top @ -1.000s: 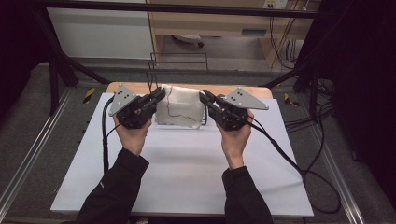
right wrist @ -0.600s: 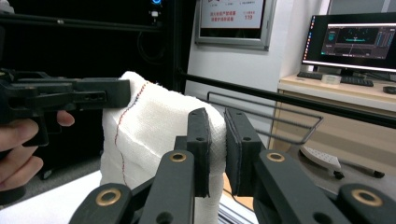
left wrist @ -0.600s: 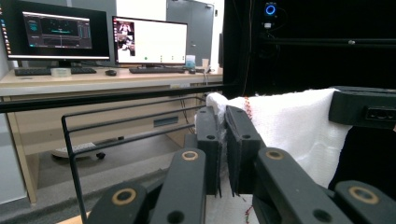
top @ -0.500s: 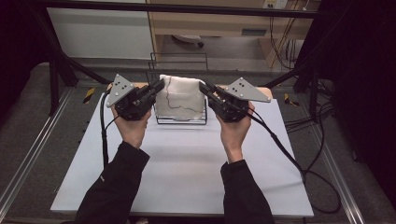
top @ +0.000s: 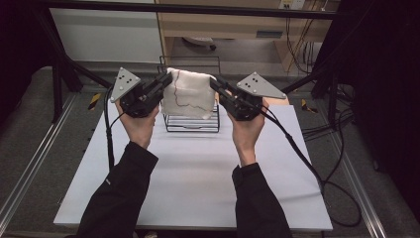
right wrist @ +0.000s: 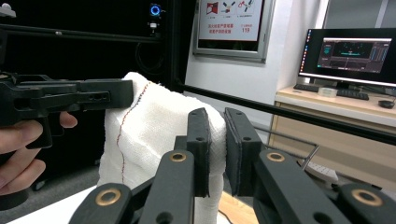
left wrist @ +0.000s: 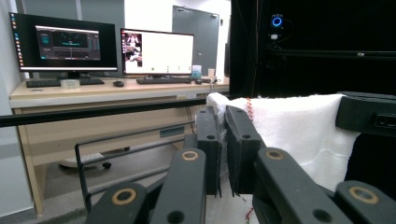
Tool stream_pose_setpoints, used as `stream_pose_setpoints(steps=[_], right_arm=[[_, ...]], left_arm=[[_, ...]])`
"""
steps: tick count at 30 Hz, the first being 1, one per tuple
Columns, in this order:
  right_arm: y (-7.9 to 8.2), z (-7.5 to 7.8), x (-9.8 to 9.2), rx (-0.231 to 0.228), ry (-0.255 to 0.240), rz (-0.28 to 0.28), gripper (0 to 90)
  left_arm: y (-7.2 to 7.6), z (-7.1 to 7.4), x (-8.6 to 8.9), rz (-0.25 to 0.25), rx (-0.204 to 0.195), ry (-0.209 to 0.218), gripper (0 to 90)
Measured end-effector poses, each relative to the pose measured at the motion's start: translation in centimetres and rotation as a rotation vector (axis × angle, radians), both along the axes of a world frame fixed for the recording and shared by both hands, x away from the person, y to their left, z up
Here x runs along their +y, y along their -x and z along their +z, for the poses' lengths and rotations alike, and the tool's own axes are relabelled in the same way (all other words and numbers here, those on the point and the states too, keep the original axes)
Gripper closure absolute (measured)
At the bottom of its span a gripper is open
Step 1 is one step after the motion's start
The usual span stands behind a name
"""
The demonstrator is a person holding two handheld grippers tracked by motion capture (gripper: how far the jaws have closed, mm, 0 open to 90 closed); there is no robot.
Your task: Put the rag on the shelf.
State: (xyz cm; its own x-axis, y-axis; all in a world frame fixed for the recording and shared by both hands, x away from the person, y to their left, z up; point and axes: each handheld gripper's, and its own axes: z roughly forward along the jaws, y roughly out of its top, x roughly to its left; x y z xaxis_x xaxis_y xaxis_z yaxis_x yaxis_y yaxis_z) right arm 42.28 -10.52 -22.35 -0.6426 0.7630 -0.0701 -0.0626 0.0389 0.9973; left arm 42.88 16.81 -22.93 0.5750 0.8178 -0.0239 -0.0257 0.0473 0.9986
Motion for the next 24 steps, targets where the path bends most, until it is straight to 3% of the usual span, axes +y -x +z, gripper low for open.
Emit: stream_pose_setpoints(steps=[24], right_arm=[[-3.2, 3.9, 1.2, -0.034, -0.013, -0.018, 81.4]], left_arm=[[-2.7, 3.6, 0.6, 0.033, -0.037, 0.016, 84.5]])
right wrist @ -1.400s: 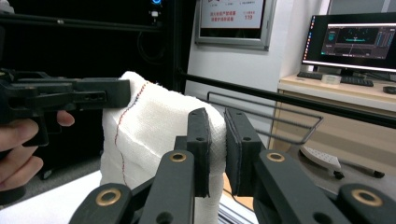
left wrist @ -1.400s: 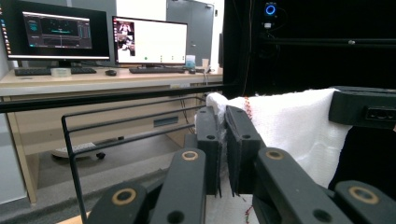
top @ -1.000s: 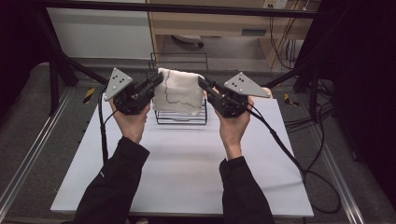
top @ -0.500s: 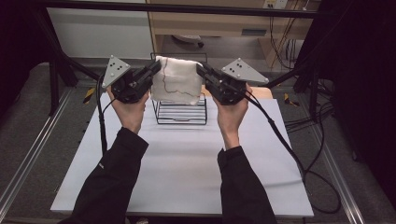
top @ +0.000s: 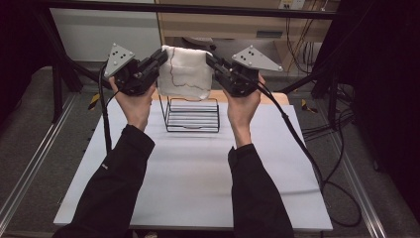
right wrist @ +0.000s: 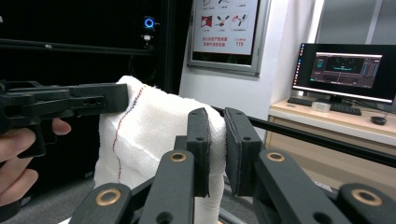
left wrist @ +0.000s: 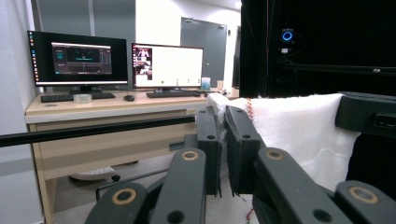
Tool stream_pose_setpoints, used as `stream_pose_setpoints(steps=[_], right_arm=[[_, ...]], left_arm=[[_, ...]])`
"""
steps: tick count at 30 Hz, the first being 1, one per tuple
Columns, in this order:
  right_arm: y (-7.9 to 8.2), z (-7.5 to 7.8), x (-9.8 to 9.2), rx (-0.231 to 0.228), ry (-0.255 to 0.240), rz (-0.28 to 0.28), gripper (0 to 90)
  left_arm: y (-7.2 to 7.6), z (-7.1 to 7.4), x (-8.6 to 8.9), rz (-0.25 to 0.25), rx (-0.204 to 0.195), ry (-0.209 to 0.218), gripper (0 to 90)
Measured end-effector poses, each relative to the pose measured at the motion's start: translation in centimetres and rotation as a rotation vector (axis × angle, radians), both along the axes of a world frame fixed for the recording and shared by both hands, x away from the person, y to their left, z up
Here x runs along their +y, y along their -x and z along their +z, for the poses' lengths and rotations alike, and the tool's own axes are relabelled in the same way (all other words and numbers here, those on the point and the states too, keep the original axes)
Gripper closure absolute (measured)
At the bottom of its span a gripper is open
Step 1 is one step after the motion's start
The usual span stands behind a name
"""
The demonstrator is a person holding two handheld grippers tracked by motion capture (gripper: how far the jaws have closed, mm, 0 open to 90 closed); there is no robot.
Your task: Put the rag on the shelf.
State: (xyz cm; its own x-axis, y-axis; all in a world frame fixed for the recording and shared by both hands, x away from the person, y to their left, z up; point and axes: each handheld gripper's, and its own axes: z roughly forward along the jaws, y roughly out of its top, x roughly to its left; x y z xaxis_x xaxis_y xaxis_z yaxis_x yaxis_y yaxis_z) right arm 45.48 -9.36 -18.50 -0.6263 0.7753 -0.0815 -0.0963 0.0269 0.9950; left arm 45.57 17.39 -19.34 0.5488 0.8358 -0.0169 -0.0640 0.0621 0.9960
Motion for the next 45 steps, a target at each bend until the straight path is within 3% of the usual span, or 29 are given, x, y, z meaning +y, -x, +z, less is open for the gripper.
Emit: stream_pose_setpoints(steps=[25, 31, 39, 40, 44, 45], right_arm=[[-2.8, 3.0, 0.7, -0.016, -0.010, -0.009, 81.3], [-3.6, 3.1, 0.6, -0.011, -0.009, -0.019, 81.3], [-4.9, 2.8, 0.5, 0.009, -0.003, -0.035, 81.2], [-5.1, 2.8, 0.5, 0.012, -0.004, -0.033, 81.2], [-5.7, 2.7, 0.5, 0.019, -0.003, -0.038, 81.2], [-5.8, 2.7, 0.5, 0.020, -0.003, -0.040, 81.2]], left_arm=[[-2.6, 3.4, 0.3, 0.035, -0.028, 0.002, 84.5], [-3.6, 3.2, 0.1, 0.030, -0.025, 0.009, 84.5], [-4.8, 2.4, -0.4, 0.037, 0.006, 0.005, 84.4], [-5.0, 2.4, -0.3, 0.040, -0.009, 0.001, 84.4], [-5.5, 2.1, -0.5, 0.042, 0.008, 0.004, 84.4], [-5.7, 2.2, -0.5, 0.046, -0.007, -0.001, 84.4]])
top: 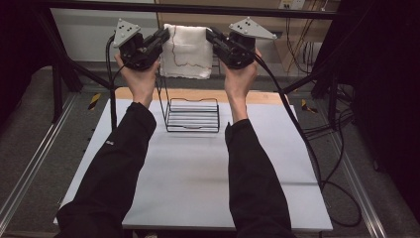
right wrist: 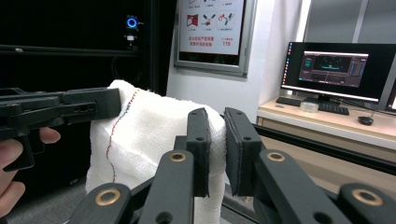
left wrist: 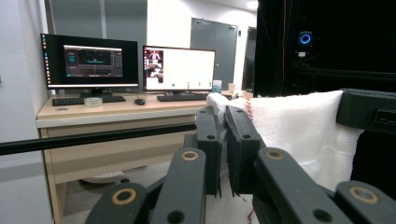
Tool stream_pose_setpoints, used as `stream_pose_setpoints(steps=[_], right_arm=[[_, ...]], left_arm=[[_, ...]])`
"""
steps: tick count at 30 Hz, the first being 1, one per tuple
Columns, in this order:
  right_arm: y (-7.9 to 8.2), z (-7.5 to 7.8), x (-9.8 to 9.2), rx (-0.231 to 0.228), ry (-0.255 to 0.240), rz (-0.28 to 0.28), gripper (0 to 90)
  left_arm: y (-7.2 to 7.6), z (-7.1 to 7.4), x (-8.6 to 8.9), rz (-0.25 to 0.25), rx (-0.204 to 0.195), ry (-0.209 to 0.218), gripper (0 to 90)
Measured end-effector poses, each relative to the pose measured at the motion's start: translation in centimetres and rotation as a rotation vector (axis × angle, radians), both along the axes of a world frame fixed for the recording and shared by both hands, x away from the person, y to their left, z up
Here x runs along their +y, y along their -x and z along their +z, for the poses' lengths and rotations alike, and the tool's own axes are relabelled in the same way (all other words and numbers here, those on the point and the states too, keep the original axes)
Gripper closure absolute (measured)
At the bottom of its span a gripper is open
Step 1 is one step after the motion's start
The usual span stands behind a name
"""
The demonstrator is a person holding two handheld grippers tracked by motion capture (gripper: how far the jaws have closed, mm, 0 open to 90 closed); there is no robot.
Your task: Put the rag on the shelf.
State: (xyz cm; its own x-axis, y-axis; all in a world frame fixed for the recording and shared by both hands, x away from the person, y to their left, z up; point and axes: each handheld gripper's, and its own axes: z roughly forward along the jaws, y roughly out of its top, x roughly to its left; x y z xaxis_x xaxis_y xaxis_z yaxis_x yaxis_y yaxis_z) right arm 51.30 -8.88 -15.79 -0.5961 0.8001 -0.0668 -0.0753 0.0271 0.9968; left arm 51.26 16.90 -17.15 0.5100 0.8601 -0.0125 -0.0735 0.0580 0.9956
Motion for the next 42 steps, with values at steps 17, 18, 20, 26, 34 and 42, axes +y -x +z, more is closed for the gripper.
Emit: stream_pose_setpoints(steps=[17, 18, 20, 26, 34, 42], right_arm=[[-2.0, -0.9, 0.5, 0.033, 0.014, -0.013, 81.1], [-2.1, -0.9, 0.5, 0.036, 0.016, -0.014, 81.1], [-2.2, -0.9, 0.5, 0.038, 0.022, -0.021, 81.1], [-2.6, -1.0, 0.4, 0.040, 0.035, -0.026, 81.1], [-2.9, -1.4, 0.5, 0.052, 0.045, -0.028, 81.1], [-3.1, -2.2, 0.4, 0.074, 0.053, -0.021, 81.1]], left_arm=[[-1.9, -1.2, 0.2, 0.004, 0.050, -0.006, 84.4], [-2.0, -1.3, 0.2, 0.005, 0.049, -0.008, 84.4], [-2.1, -1.3, 0.0, 0.006, 0.048, -0.016, 84.4], [-2.4, -1.3, -0.1, 0.008, 0.054, -0.030, 84.4], [-2.7, -1.9, -0.2, 0.018, 0.065, -0.049, 84.5], [-2.7, -2.7, -0.2, 0.012, 0.074, -0.075, 84.5]])
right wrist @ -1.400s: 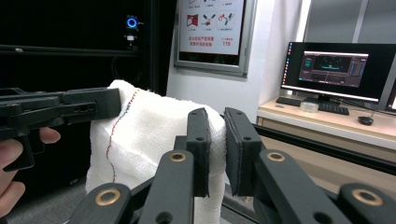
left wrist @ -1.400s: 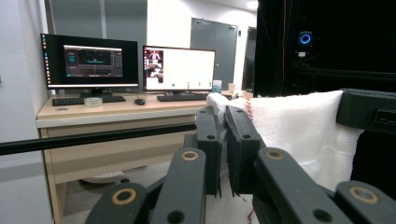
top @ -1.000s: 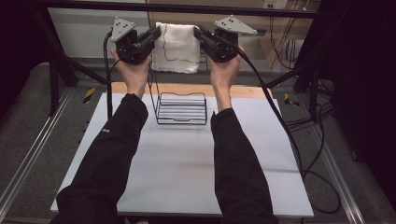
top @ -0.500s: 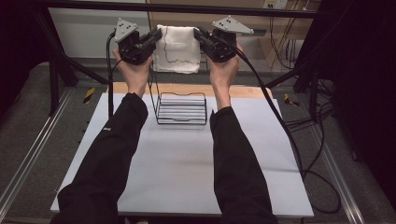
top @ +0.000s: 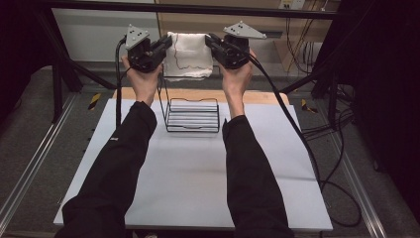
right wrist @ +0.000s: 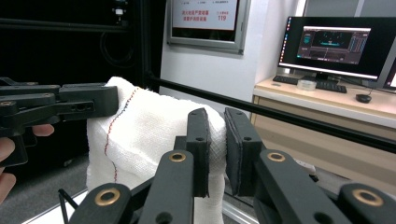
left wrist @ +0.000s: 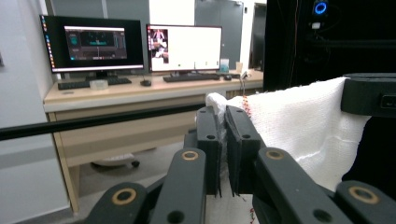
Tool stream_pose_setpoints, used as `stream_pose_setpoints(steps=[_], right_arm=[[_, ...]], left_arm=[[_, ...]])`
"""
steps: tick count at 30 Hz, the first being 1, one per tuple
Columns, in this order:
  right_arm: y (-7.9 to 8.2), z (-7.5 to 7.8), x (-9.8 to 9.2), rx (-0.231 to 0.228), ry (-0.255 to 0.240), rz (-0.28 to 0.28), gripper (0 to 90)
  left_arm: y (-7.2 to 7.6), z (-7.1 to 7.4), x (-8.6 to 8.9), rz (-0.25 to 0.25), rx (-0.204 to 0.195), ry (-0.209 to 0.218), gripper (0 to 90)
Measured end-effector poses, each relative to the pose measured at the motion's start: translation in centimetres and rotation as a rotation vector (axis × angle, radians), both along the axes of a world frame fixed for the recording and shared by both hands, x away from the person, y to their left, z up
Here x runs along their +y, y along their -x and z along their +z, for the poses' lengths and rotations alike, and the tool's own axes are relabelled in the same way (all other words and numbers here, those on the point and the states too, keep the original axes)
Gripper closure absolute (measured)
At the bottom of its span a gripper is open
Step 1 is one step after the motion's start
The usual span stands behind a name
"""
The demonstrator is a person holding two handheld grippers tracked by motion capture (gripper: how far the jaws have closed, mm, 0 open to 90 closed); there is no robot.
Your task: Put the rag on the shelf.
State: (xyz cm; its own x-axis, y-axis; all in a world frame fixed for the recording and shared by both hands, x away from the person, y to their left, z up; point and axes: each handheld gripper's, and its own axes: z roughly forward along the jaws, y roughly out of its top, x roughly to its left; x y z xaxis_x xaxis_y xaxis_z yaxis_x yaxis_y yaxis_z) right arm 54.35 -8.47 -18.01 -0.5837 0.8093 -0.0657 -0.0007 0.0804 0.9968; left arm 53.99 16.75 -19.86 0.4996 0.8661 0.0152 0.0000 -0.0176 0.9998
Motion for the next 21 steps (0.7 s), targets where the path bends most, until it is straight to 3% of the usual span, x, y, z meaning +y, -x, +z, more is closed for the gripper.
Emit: stream_pose_setpoints(steps=[1, 9, 12, 14, 21], right_arm=[[0.0, -0.1, 0.0, 0.003, 0.002, 0.001, 81.1], [0.1, -1.0, -0.2, 0.021, 0.008, 0.004, 81.1], [0.1, -1.2, -0.1, 0.030, 0.022, 0.000, 81.1], [0.1, -1.3, -0.1, 0.031, 0.025, 0.000, 81.1], [0.3, -1.8, -0.1, 0.039, 0.027, 0.007, 81.1]], left_arm=[[0.0, -0.1, 0.0, 0.012, -0.014, -0.010, 84.5], [0.2, -1.1, -0.1, -0.003, 0.011, -0.014, 84.5], [0.1, -1.3, -0.1, 0.006, 0.003, -0.038, 84.5], [0.2, -1.4, -0.2, -0.001, 0.017, -0.027, 84.5], [0.6, -1.8, 0.2, -0.007, 0.002, -0.028, 84.4]])
